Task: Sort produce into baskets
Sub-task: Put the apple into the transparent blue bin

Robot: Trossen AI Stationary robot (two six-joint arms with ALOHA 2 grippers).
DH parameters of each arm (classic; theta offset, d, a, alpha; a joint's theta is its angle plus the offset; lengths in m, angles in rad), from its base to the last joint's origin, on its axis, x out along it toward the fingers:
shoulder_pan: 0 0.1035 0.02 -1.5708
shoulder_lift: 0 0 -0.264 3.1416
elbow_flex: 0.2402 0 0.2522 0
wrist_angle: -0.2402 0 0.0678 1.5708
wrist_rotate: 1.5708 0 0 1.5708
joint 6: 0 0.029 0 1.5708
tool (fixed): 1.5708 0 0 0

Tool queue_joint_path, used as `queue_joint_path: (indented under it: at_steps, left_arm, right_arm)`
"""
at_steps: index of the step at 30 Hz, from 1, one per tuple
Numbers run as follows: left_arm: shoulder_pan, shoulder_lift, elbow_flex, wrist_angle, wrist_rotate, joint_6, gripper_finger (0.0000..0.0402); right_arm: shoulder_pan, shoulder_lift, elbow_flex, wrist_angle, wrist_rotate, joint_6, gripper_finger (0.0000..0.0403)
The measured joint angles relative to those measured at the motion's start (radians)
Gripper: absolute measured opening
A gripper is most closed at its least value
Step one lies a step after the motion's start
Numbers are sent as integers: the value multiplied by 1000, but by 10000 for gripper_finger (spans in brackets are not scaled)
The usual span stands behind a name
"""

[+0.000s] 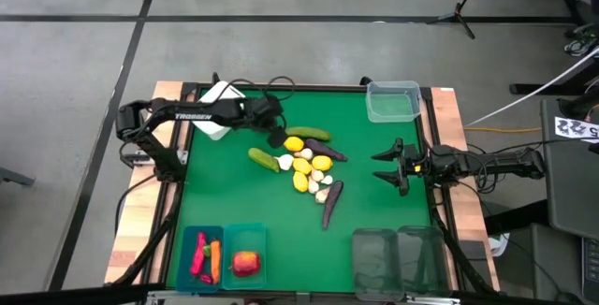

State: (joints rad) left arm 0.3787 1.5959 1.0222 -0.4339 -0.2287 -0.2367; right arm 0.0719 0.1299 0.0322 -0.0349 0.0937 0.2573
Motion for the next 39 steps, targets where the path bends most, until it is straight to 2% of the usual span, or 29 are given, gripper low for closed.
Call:
queue_joint_path:
  at_steps: [11,26,39]
  left_arm:
    - [88,28,0,-69,3,31,347]
    - [88,188,0,-90,40,27,346]
    - [59,192,0,-91,41,-51,247]
  right_arm:
    - [0,0,0,1,0,0,280]
    - [0,0,0,2,0,3,280]
    - [0,0,0,2,0,3,280]
